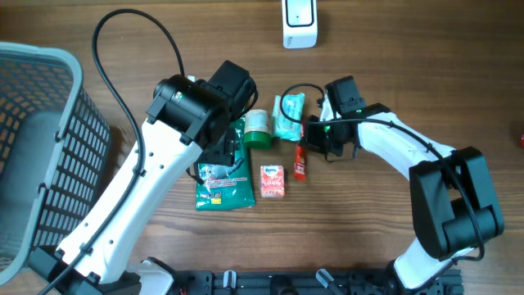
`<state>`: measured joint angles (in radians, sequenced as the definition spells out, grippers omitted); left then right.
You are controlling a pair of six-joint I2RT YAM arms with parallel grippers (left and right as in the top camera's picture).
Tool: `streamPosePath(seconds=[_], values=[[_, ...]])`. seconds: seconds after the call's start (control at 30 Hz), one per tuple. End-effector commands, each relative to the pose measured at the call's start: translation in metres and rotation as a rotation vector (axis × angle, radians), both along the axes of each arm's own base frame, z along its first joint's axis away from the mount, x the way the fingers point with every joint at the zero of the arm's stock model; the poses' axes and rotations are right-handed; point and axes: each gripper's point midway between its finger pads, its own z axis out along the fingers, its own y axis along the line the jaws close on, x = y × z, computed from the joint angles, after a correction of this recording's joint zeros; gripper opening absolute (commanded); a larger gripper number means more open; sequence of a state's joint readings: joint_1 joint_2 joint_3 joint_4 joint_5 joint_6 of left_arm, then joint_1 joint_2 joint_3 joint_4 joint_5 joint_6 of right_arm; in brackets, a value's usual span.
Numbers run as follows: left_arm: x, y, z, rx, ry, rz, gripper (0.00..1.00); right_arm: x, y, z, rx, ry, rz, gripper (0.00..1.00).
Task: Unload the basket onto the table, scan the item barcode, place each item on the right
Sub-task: 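Lift the Nescafe stick and hold it up toward the scanner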
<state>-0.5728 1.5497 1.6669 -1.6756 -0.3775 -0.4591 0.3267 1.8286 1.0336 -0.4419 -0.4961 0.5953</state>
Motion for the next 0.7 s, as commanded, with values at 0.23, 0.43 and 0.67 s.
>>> streamPosePath(seconds=[0.23, 0.43, 0.67], values=[[0.0, 0.005, 0.005, 0.001, -0.029, 0.02, 1.0, -0.011, 0.051, 0.054, 0.36, -0.088, 0.223, 0.05], [0.0, 0.005, 0.005, 0.001, -0.029, 0.02, 1.0, -0.012, 0.069, 0.084, 0.534, -0.153, 0.313, 0.05], [0.0, 0.005, 0.005, 0.001, -0.029, 0.02, 1.0, -0.014, 0.081, 0.119, 0.701, -0.254, 0.43, 0.05]])
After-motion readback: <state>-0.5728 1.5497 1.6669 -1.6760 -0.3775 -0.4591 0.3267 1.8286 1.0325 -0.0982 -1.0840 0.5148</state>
